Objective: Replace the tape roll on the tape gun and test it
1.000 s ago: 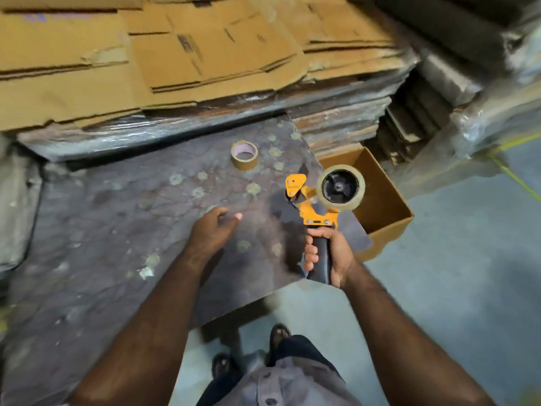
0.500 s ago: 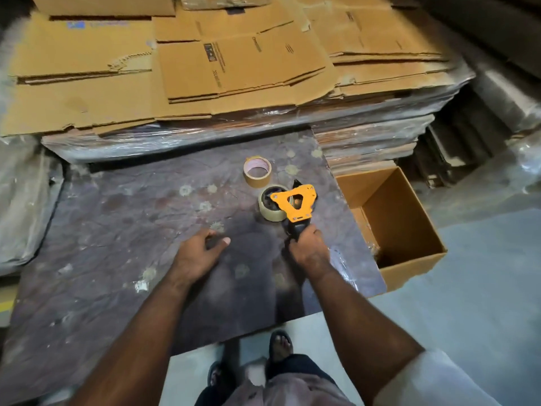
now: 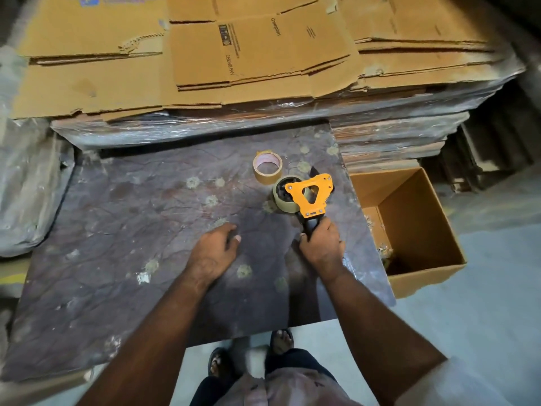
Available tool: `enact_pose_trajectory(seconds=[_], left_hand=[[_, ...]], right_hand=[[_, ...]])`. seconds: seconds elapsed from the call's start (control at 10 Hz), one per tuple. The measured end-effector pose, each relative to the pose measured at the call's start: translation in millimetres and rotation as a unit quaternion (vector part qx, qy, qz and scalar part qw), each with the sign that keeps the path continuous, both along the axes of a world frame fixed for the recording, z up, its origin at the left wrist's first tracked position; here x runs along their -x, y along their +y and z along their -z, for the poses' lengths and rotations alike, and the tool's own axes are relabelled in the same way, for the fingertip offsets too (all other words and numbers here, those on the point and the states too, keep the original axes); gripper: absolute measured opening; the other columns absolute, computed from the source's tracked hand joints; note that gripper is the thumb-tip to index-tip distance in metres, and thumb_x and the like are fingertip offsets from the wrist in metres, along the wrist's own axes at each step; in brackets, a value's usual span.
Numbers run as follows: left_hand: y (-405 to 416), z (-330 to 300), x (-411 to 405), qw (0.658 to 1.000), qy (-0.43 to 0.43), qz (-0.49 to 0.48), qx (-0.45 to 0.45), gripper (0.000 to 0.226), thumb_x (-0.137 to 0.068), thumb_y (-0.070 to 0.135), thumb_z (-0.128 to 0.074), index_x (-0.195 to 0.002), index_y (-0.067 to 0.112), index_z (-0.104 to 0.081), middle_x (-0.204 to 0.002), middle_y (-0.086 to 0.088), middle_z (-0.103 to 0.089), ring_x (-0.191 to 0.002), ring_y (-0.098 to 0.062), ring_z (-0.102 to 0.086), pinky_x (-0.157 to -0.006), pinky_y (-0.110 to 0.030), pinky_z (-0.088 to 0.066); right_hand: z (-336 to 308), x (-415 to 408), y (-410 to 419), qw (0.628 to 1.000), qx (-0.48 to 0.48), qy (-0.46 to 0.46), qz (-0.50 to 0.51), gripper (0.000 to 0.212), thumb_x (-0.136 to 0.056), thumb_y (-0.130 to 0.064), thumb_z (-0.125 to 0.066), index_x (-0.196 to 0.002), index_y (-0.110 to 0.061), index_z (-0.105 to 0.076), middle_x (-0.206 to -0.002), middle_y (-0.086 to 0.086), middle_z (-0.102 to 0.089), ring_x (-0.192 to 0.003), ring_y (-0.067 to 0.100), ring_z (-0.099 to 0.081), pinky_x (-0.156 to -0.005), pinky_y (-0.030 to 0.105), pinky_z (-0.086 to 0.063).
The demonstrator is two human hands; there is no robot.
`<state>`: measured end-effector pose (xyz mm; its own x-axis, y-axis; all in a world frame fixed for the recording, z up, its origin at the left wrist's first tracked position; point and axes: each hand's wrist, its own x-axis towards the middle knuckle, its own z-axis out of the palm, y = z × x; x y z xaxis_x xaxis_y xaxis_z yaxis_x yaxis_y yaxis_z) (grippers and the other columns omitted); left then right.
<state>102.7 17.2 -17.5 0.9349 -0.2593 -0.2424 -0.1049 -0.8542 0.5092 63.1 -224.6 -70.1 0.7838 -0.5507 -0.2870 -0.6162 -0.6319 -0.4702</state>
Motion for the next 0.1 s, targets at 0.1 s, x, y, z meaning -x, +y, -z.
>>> enact_pose_trajectory(seconds=[0.1], left_hand=[[-3.4, -0.3, -5.4, 0.997, -0.064, 0.032, -0.009, 0.046, -0.100, 0.037, -0.047, -0.139, 0.014, -0.055, -0.138, -0.011, -0.063, -0.125, -0.033, -0.059, -0.107, -0.046, -0.046]], right_hand=[[-12.2, 3.6, 2.1, 0.995, 0.066, -0.069, -0.009, 0.057, -0.083, -0.034, -0.062, -0.129, -0.006, -0.042, -0.128, 0.017, -0.056, -0.117, 0.038, -0.057, -0.095, 0.050, -0.047]])
